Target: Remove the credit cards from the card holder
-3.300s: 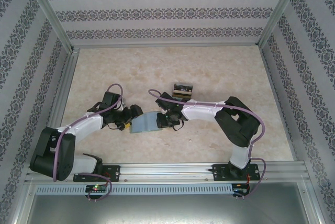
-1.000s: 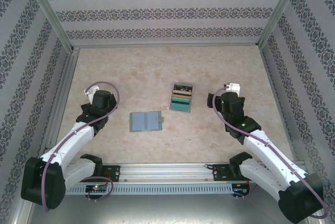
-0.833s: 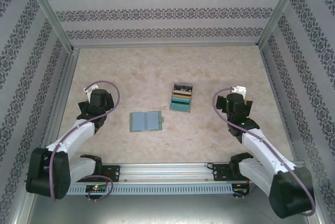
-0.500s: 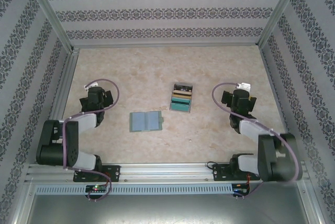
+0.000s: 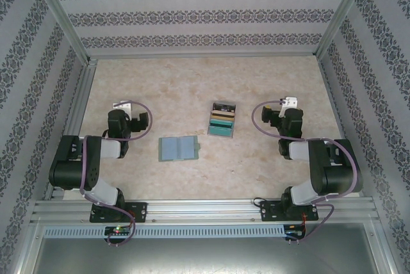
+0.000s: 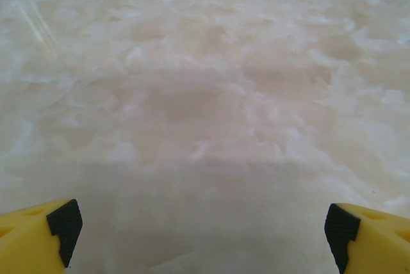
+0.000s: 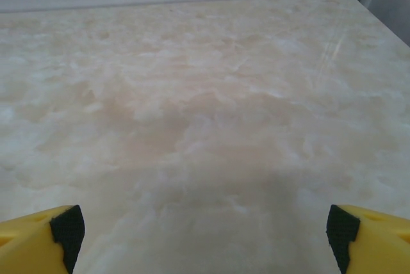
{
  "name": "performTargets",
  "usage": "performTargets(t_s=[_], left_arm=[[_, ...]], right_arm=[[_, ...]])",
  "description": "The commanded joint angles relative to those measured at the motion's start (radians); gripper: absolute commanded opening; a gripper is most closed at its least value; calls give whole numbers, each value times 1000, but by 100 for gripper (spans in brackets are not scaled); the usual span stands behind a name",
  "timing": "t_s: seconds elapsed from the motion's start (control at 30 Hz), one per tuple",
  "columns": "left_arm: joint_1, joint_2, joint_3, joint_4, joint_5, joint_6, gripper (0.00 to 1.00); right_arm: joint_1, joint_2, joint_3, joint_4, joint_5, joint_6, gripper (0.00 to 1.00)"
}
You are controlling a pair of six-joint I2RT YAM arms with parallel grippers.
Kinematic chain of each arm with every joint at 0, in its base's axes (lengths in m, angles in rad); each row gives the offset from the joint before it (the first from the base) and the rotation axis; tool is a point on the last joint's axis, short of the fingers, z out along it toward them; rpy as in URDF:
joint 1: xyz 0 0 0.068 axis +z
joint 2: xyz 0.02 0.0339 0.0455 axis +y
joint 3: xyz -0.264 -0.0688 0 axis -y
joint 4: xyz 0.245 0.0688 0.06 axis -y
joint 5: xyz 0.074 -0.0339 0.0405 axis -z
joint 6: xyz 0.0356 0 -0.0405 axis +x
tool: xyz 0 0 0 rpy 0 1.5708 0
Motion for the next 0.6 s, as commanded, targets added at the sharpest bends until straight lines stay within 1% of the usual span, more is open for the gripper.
performTargets(t_s=[0.0, 0.07, 0.57], left_arm=[[1, 2, 2, 85, 37, 36, 100], [-8, 1, 5, 77, 20, 42, 100], [-9, 1, 9, 71, 26, 46, 99]], right_arm=[[4, 4, 11, 52, -30, -22, 98], [11, 5, 11, 55, -24, -29, 98], [20, 6, 17, 44, -27, -42, 98]])
